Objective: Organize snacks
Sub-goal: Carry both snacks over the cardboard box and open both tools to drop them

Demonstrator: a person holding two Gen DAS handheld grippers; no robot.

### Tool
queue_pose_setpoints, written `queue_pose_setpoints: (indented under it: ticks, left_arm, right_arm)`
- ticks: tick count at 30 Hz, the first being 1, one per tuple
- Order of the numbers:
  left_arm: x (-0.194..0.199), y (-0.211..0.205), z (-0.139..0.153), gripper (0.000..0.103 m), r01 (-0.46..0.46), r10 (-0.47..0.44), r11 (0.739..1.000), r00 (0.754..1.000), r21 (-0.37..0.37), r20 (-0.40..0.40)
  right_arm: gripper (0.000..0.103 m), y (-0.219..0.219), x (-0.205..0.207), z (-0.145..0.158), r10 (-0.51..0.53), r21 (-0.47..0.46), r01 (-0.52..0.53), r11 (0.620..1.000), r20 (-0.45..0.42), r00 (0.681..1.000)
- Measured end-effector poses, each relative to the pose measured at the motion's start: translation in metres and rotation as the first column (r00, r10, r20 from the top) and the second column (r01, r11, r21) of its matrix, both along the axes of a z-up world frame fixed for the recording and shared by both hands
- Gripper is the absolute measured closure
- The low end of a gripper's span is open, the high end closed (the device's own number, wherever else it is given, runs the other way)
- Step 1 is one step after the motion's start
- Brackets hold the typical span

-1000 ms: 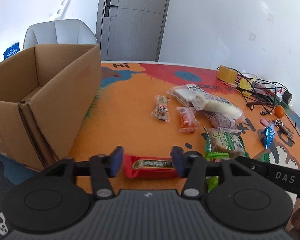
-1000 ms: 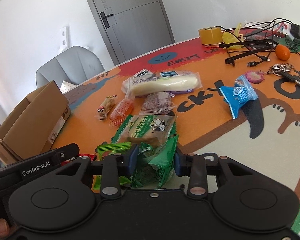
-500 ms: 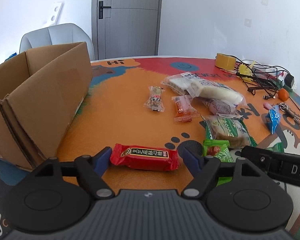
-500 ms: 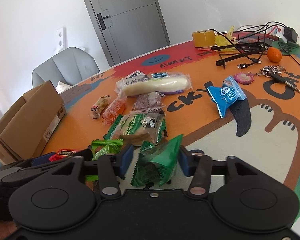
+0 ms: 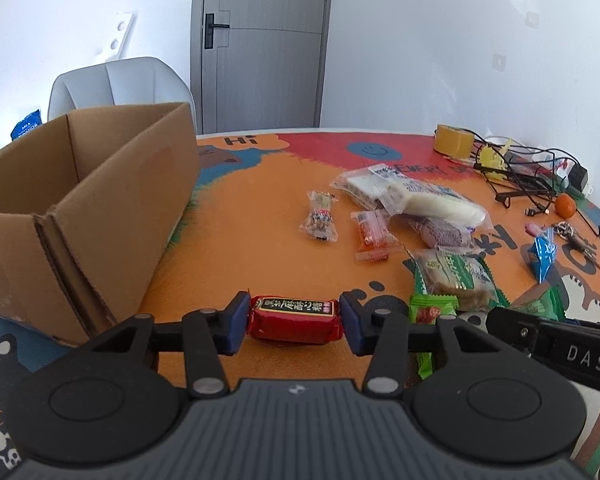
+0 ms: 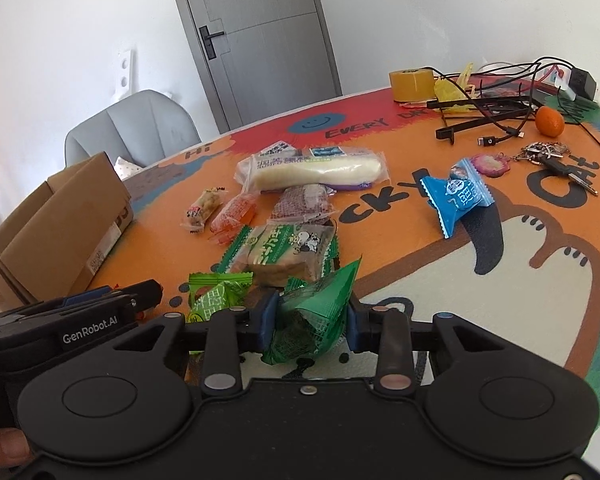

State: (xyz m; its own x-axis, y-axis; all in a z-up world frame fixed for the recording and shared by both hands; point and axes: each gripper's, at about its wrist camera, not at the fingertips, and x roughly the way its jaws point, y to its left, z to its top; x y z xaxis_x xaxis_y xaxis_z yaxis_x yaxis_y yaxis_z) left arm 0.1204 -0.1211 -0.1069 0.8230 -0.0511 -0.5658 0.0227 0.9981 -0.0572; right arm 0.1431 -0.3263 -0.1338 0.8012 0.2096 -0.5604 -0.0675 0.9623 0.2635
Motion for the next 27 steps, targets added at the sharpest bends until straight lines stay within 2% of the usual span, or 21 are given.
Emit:
queue_pose_setpoints:
  ticks: [13,27]
  left_arm:
    - [-0.013,0.022,0.040,0.056,-0.032,0.036,0.999,0.993,-0.043,0.108]
    - [-0.023,0.063,0.078,0.056,-0.097,0.108,0.993,0.972,-0.063,0.210]
  right_arm:
    - [0.068,0.018,-0.001,0.031,0.033,0.022,-0.035,0.999,0.091,0.995]
    - [0.069,0.059,0.006,0.061,0.103,0.033,-0.111,0.993,0.174,0.979]
